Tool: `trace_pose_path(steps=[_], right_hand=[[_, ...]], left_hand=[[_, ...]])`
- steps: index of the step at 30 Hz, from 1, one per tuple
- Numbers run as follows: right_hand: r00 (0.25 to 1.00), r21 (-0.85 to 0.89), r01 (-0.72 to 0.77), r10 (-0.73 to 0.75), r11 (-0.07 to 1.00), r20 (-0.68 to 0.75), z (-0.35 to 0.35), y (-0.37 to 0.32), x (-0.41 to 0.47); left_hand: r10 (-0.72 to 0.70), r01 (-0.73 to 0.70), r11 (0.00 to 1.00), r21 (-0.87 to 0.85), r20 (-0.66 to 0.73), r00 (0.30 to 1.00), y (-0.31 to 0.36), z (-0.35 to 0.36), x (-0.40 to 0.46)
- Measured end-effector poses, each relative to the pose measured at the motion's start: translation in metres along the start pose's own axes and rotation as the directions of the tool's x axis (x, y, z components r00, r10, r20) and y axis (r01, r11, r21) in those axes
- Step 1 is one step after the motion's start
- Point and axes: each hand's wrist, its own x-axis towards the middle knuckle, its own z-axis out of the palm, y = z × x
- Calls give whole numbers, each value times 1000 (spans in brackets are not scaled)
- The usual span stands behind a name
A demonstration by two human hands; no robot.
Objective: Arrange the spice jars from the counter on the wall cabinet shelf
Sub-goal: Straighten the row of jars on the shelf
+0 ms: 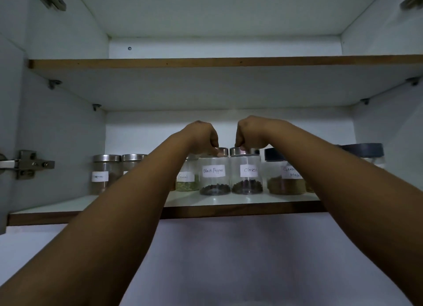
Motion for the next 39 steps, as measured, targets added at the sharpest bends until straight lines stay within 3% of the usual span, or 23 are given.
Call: trace_pose_path(steps=[8, 12, 24, 27, 30, 35, 39], right_hand=[[996, -220, -34, 51, 975, 75, 45, 0, 63], [991, -216, -27, 54, 976, 123, 56, 11, 86], [993, -154, -79, 91, 985, 73, 62, 8, 84], [992, -110, -121, 125, 987, 29, 66, 7, 80], [984, -30, -177, 176, 984, -32, 61, 5, 72], [884, 261, -242, 323, 935, -338, 30, 10, 46], [847, 252, -228, 319, 940, -426, 30, 27, 0]], left_hand=[[-105, 104, 993, -59, -27, 994, -16, 44, 31], [-113, 113, 992, -57, -2, 994, -24, 59, 49], [-78, 74, 994, -84, -45, 996, -40, 73, 59], [-77, 74, 994, -79, -35, 996, -40, 73, 59], [-86, 67, 987, -149, -127, 988, -43, 71, 59], [-46, 20, 995, -100, -264, 963, -38, 75, 48], [76, -100, 993, -60, -307, 949, -16, 71, 30]])
